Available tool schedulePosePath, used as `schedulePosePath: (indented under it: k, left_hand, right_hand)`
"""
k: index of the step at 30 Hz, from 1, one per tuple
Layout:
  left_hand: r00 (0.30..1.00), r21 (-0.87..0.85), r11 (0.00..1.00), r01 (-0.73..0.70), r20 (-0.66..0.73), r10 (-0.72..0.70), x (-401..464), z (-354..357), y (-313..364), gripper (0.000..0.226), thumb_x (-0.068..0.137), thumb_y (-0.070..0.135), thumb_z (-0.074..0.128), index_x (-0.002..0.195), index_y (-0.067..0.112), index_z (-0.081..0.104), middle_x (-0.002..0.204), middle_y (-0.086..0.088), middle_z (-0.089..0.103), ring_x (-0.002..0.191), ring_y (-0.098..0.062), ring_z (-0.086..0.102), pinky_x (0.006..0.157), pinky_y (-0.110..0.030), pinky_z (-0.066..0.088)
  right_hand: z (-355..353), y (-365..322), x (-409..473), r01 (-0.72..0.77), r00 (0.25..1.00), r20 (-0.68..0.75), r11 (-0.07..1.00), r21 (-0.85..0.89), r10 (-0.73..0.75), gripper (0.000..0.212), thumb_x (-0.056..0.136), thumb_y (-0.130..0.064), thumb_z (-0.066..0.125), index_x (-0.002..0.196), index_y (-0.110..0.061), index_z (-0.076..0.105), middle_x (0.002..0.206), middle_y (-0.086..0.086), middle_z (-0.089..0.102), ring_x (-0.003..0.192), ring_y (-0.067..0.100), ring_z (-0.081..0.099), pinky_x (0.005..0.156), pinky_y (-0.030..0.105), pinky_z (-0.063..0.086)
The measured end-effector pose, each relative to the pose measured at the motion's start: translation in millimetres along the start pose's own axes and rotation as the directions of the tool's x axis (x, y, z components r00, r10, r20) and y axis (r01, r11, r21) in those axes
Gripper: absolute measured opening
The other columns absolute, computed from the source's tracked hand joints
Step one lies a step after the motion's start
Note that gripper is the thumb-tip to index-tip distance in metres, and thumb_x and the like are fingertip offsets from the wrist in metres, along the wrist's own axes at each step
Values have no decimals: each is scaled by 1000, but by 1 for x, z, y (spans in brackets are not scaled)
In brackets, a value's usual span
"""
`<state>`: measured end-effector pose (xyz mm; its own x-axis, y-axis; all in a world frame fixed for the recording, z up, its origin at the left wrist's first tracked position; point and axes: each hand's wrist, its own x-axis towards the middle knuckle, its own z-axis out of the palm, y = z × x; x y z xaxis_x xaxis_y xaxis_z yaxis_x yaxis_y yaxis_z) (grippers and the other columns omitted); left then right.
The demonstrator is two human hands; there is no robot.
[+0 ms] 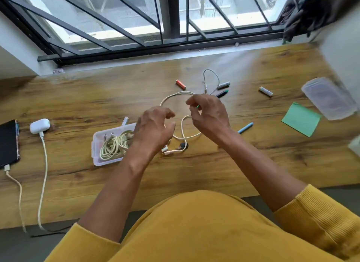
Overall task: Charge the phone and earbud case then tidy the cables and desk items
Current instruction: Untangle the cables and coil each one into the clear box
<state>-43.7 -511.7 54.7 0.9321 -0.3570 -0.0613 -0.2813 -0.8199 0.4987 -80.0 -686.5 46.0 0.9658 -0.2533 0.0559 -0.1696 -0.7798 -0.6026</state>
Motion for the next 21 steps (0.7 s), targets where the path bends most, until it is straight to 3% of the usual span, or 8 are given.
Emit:
schedulePosePath:
  k: [4,7,10,15,21]
  left_hand:
    - [994,30,995,91,52,-92,8,30,13,31,89,29,74,119,25,77,110,4,79,106,-24,72,96,-36,55]
    - [980,16,982,187,72,-187,16,52,17,42,90,34,76,130,24,67,102,5,79,113,-26,69,100,-39,52]
    - [966,53,969,242,80,-245,24,70,18,50,91,39,77,135,21,60,110,-2,77,118,-30,67,100,-42,51]
    - [972,114,967,228,40,-233,33,85,24,26,93,36,74,111,19,68,107,-6,73,105,-31,69,86,-40,54]
    - [976,39,975,218,19,-219,42,85,25,6,95,25,76,99,21,75,102,-4,75,99,-25,69,78,-30,44]
  right_hand:
    - [-17,26,-7,-70,997,19,997,-14,70,22,99,-19,61,117,-20,73,110,0,73,107,23,64,97,41,51]
    - [-25,37,-13,-93,994,51,996,5,93,22,97,-21,64,117,-23,73,105,-2,74,102,20,67,92,42,55]
    - [-29,44,-17,-100,990,102,995,1,99,25,97,-25,65,121,-24,72,104,-4,75,98,18,69,90,42,58]
    - [-31,54,-19,-119,979,164,993,-16,120,24,98,-29,67,121,-29,70,102,-9,75,95,16,71,86,39,59]
    - [-34,64,-10,-159,969,187,987,-32,162,26,101,-23,63,125,-30,68,109,-7,74,100,18,69,88,39,58]
